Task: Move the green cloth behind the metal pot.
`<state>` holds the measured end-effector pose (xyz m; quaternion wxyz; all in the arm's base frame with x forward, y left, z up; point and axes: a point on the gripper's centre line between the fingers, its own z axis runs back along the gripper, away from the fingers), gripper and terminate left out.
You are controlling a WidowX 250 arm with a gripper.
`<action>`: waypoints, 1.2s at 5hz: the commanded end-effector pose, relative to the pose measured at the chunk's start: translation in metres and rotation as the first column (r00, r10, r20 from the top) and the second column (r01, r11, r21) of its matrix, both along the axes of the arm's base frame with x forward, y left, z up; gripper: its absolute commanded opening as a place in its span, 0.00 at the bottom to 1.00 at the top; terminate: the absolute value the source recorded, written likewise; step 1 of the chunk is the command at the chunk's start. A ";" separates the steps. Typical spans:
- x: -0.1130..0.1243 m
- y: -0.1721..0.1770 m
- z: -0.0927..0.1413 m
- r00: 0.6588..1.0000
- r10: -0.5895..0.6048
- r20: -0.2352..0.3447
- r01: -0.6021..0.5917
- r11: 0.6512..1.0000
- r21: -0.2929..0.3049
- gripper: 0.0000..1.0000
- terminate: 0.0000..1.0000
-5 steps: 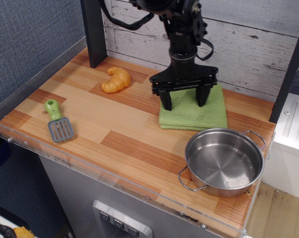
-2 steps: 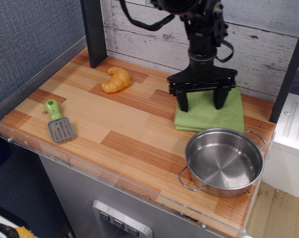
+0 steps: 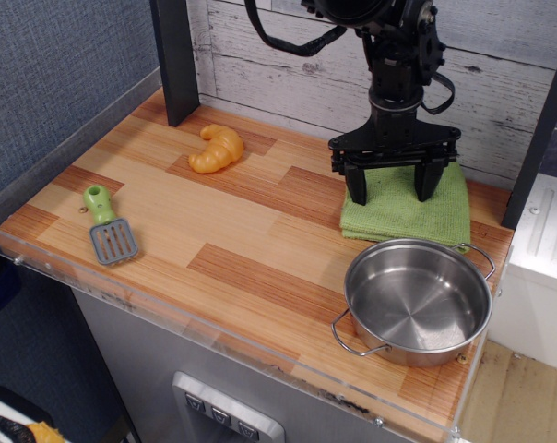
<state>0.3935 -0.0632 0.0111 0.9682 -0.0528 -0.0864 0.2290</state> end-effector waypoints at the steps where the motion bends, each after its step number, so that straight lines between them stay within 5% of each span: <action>1: -0.007 -0.005 0.003 1.000 -0.027 -0.009 0.027 0.999 -0.022 1.00 0.00; 3: 0.009 0.003 0.035 0.999 0.045 -0.021 -0.047 0.994 -0.094 1.00 0.00; 6: 0.012 0.013 0.095 0.993 0.101 0.068 -0.092 0.988 -0.124 1.00 0.00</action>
